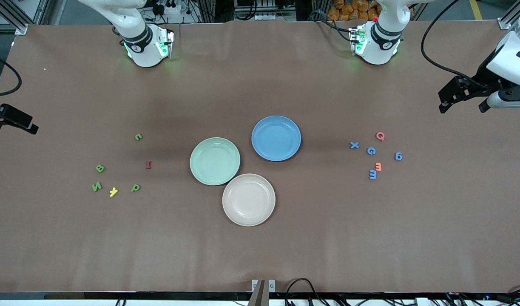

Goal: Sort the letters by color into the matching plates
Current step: 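Move both grippers out toward their groups of foam letters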

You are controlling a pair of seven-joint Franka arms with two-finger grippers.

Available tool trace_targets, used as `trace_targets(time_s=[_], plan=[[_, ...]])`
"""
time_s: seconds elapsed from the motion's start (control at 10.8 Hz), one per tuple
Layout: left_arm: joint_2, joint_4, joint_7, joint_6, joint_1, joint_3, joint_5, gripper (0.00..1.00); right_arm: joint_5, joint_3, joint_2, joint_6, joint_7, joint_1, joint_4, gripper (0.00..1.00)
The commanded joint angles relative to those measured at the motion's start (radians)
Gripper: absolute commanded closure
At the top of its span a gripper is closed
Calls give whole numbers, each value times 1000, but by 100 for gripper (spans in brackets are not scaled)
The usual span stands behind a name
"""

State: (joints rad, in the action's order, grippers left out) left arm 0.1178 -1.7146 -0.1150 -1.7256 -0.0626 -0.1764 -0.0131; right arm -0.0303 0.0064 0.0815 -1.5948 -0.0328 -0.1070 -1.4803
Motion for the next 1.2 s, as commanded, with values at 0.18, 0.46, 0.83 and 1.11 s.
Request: trace_targets(time_s=[0.18,0.46,0.83,1.11], plan=[[16,0,12,12,-5,-1,15,0,-7,3,-5,1,-7,-2,-2,0],[0,-2,14,6,-9,2,18,0,-7,3,0,-2,-7,-2,-2,0],[-47,-14,11,-46,-2,-1,16,0,-7,1,1,-5,-7,0,-6,0],[-58,-132,12,-201,6,-3,16,0,-7,1,-2,-43,-16,15,-44,0]])
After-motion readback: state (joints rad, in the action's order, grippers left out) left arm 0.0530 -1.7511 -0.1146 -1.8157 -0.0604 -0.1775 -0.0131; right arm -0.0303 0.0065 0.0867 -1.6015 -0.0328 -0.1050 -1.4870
